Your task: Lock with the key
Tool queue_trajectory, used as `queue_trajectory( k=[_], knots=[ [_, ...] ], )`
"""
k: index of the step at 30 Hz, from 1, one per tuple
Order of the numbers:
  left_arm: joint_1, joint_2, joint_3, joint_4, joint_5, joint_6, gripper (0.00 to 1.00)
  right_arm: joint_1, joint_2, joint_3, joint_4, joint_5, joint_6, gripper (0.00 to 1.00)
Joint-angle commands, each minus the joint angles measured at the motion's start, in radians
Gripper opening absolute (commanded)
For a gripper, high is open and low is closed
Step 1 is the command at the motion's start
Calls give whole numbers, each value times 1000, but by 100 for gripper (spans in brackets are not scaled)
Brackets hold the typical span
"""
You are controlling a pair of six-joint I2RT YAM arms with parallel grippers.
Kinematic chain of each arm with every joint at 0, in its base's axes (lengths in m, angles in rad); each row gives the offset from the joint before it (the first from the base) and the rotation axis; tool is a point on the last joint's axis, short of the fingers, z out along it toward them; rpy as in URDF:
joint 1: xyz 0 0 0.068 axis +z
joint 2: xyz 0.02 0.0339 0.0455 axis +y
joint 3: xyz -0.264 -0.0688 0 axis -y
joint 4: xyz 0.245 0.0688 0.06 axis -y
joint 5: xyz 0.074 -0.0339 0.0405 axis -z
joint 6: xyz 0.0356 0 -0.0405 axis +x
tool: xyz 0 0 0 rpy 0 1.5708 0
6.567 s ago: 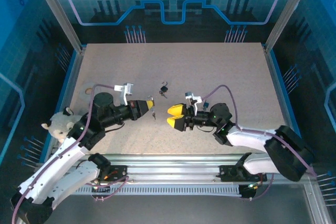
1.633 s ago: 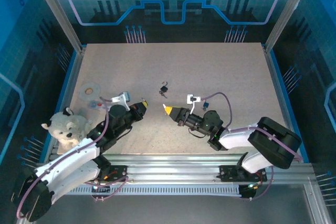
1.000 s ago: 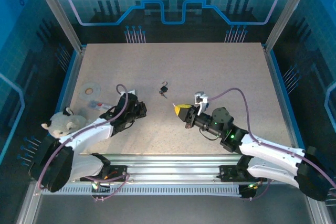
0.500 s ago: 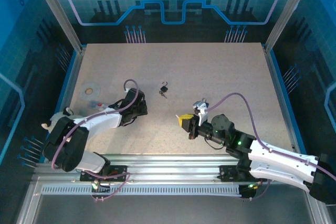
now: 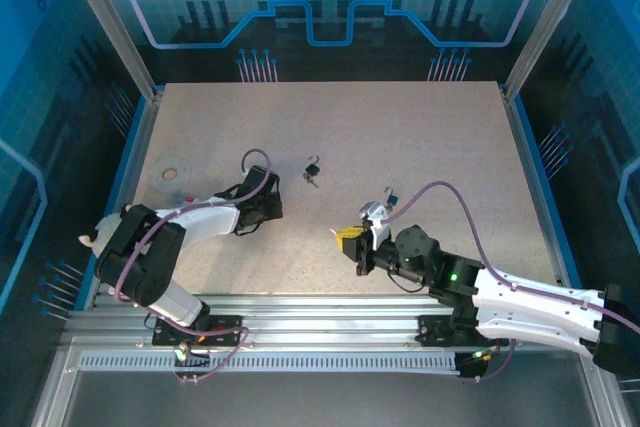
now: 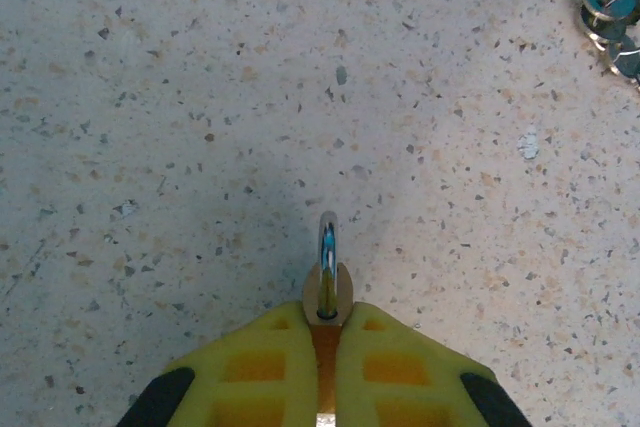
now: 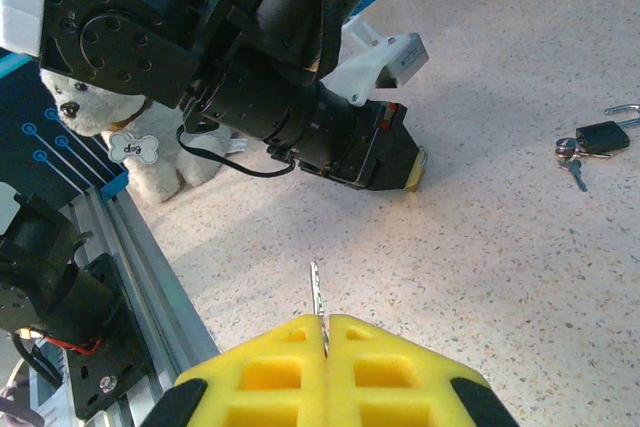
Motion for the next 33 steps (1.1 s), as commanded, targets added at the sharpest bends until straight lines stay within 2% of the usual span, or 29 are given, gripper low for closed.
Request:
queue_trajectory(
  k=[1,7,13,19,26,33],
  knots=[
    [13,22,29,-26,30,21,0,16,4,24,11,31,-16,0],
    [18,34,41,-39,41,25,0,20,17,15,34,28,-5,0],
    [20,36,46,-49,49,29,8,25,39,17,43,25,5,0],
    [24,25,46,-57,50,28,10,30,55,20,56,23,10,0],
    [26,13,45,-64,46,28,17,35,73,24,65,23,12,0],
    [28,0,42,-67,40,28,20,46,92,28,65,22,14,0]
  ],
)
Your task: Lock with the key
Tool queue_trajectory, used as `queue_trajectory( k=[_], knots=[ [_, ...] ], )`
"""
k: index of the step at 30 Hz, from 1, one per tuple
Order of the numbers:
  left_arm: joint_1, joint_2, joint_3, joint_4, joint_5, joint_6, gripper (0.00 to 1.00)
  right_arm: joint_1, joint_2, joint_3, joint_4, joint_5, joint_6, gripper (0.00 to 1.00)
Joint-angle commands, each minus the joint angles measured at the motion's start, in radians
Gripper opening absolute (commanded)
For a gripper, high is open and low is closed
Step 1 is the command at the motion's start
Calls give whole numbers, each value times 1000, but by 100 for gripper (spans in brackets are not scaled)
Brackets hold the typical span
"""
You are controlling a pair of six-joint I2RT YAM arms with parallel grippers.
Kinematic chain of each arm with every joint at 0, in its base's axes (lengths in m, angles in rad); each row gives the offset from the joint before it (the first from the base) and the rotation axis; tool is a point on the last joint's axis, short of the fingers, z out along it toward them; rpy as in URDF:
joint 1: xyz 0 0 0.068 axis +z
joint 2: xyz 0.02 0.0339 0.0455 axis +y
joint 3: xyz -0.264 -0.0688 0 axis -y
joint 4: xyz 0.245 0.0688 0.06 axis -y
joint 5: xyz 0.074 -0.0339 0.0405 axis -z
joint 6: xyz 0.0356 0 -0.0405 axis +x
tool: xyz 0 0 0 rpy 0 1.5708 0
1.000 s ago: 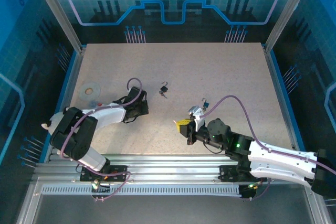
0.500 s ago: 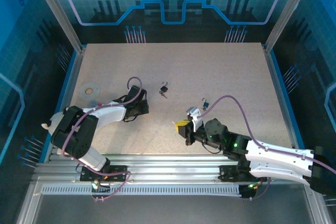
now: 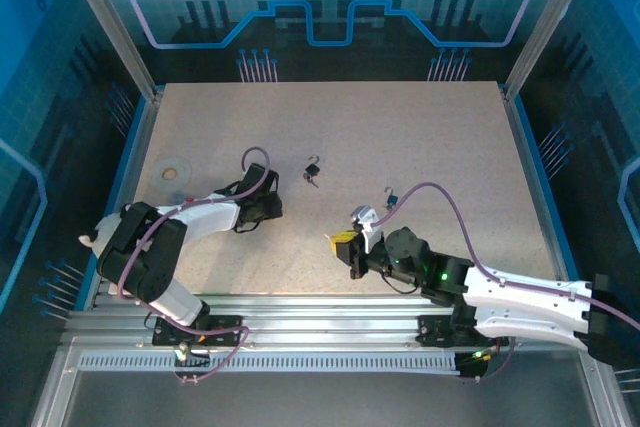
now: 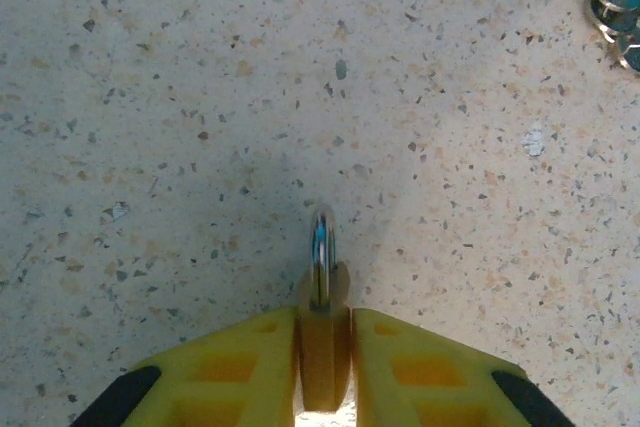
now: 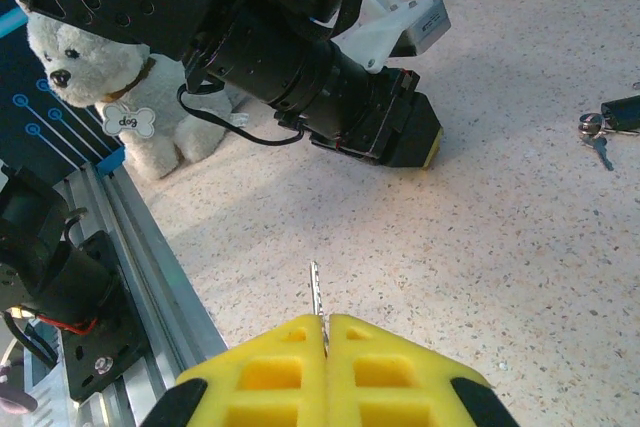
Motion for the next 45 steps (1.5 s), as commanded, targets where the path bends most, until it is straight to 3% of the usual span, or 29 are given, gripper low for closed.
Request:
queue_trajectory(
  k=[1,13,20,26,34,35,38,45],
  knots=[
    [12,-19,18,-36,4,22,20,20,11,28,24,19,14,0],
    [16,-66,7,-45,-20,21,31,27,38,30,62,16,20,0],
    [15,-204,-57,-19,-29,0,43,28,105,44,86,27,28,0],
    [14,-419,-182,64,-87,-29,59,13,265,127,120,6,38,0],
    [15,-666,-323,136,-194,-64,76,-27,556,303,192,-149,103,0],
    [14,-692,-333,139,-210,-70,85,-34,586,323,199,-168,116,0],
    [14,-757,-356,129,-255,-86,97,-64,695,395,211,-236,159,0],
    [11,-867,-406,114,-342,-152,99,-100,908,586,164,-276,184,0]
  ],
)
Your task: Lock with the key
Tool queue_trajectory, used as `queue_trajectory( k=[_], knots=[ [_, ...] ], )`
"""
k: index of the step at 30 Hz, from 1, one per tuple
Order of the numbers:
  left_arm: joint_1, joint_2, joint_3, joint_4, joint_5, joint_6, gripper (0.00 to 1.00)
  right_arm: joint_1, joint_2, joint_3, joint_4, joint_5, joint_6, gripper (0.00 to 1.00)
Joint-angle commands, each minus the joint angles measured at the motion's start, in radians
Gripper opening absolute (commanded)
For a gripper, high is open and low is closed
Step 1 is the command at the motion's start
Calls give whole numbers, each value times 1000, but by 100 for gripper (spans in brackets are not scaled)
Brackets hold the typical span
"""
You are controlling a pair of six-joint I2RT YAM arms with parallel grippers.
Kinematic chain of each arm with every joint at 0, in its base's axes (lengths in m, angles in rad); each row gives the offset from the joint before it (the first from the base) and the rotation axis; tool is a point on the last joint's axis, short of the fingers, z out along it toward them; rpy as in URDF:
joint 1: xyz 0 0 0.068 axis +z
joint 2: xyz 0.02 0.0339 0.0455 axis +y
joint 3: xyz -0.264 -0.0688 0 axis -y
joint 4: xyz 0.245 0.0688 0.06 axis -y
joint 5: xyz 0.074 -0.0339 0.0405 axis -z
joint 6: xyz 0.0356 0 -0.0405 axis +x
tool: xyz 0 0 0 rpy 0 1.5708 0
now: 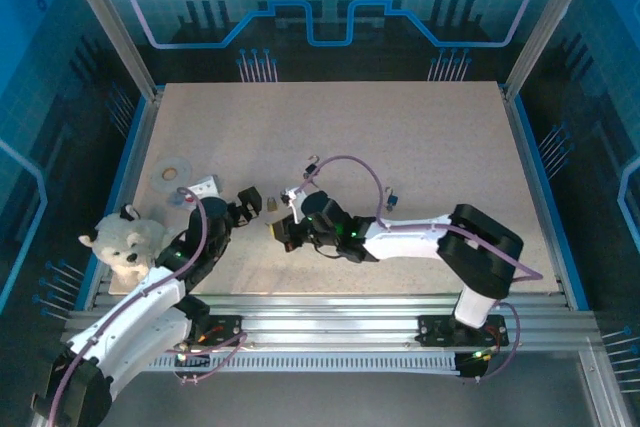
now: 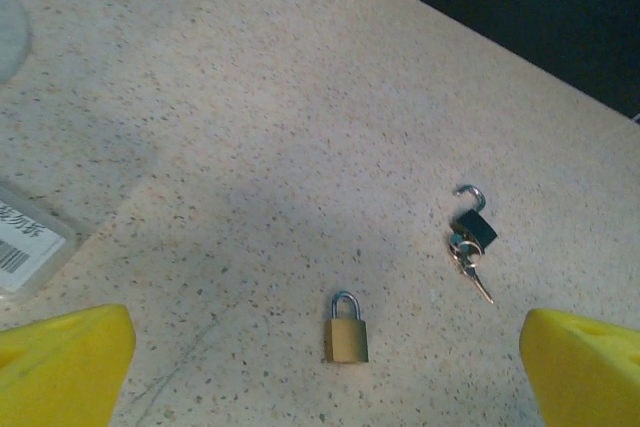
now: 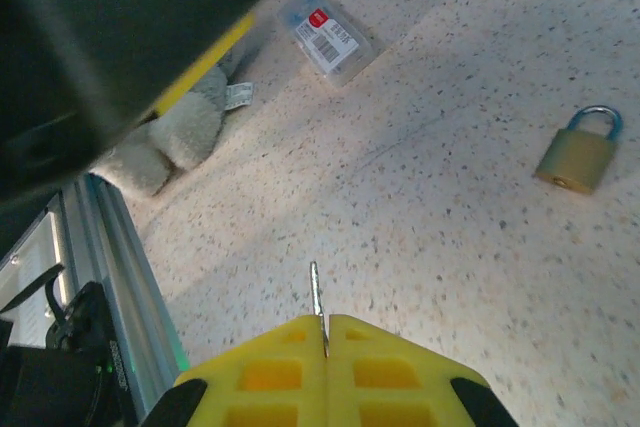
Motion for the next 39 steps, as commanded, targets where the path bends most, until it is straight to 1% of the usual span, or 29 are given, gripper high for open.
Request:
queue_trajectory(
  k=[1,5,8,12,14,20,31,39],
  knots=[
    [3,-47,-31,9,-87,-55,99,-22,74,89,-17,-34,34,0],
    [3,-109,-55,4,-117,-78,99,-49,162,169,-45,-54,60,0],
    [1,-141,-70,4,-122,-83,99,-56,209,223,-91,-35,60,0],
    [1,-136,-70,7,-115,-85,99,-57,280,325,-210,-9,61,0],
    [2,-132,-68,5,-111,-82,99,-57,308,356,-242,-5,60,0],
    [2,-128,-65,8,-105,-80,99,-59,359,420,-325,37,65,0],
    [3,-104,-61,17,-87,-74,99,-70,437,526,-429,33,65,0],
    [1,-83,-54,17,-82,-71,99,-72,460,583,-486,58,42,6]
  ],
)
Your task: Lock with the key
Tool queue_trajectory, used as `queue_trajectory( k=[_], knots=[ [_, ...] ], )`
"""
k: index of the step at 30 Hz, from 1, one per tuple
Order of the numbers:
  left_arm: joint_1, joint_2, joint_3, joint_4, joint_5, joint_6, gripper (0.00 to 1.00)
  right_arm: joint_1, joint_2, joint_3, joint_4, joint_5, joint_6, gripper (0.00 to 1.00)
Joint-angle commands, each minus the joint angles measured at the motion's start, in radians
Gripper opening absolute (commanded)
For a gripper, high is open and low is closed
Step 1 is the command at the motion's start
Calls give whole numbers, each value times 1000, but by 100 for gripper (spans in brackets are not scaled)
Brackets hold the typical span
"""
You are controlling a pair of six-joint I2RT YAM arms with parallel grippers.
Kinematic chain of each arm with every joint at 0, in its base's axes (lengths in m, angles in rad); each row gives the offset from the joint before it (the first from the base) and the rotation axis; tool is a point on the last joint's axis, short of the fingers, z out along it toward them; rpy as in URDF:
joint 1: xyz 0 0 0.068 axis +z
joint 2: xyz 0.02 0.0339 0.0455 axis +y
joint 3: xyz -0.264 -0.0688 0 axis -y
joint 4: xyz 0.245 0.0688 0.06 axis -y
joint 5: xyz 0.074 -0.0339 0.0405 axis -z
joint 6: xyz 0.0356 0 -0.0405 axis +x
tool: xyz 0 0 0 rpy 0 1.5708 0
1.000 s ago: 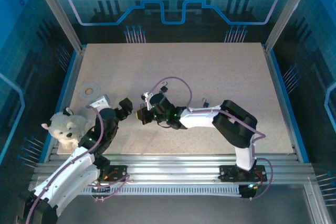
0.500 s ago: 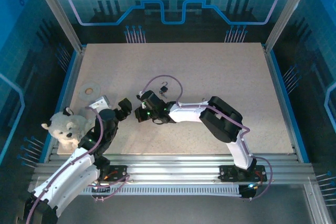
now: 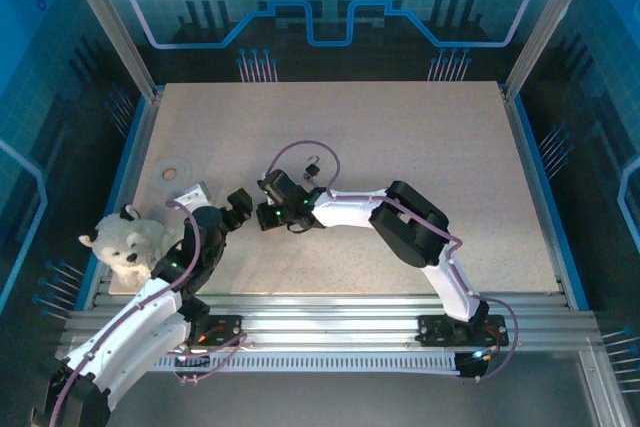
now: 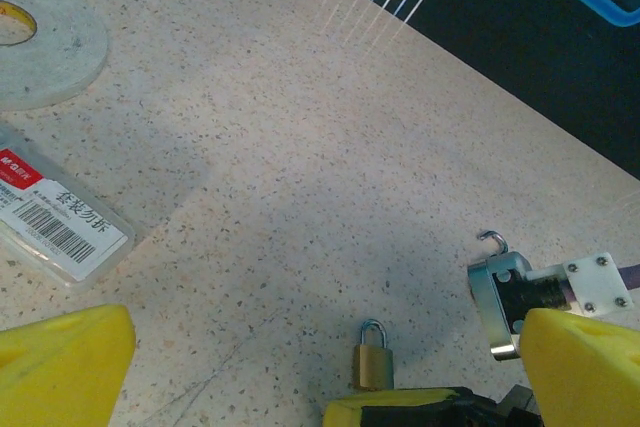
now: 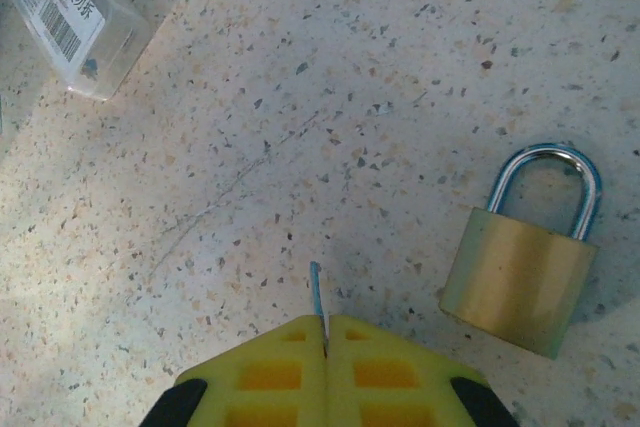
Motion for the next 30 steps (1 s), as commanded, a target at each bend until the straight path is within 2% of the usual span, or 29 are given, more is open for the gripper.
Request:
queue_trajectory(
  k=[1,12,20,25,27,28,30],
  knots=[
    [1,4,6,16,9,-8,99,-9,15,36,-52,25,-11,8],
    [2,6,7,15,14,-5,99,-6,-26,48,-88,35,-59,40],
    [1,8,7,14,15,-8,99,1,-174,39,-131,89,-135,65],
    [1,7,10,10,15,-9,99,-35,-262,25,-207,159,-155,80],
    [2,7,10,8,15,-11,99,-61,-285,14,-227,181,-153,96],
    [1,7,11,8,15,-11,99,-77,-289,15,-244,186,-151,100],
    [1,9,11,8,17,-12,99,-114,-286,29,-297,187,-140,100]
  ],
)
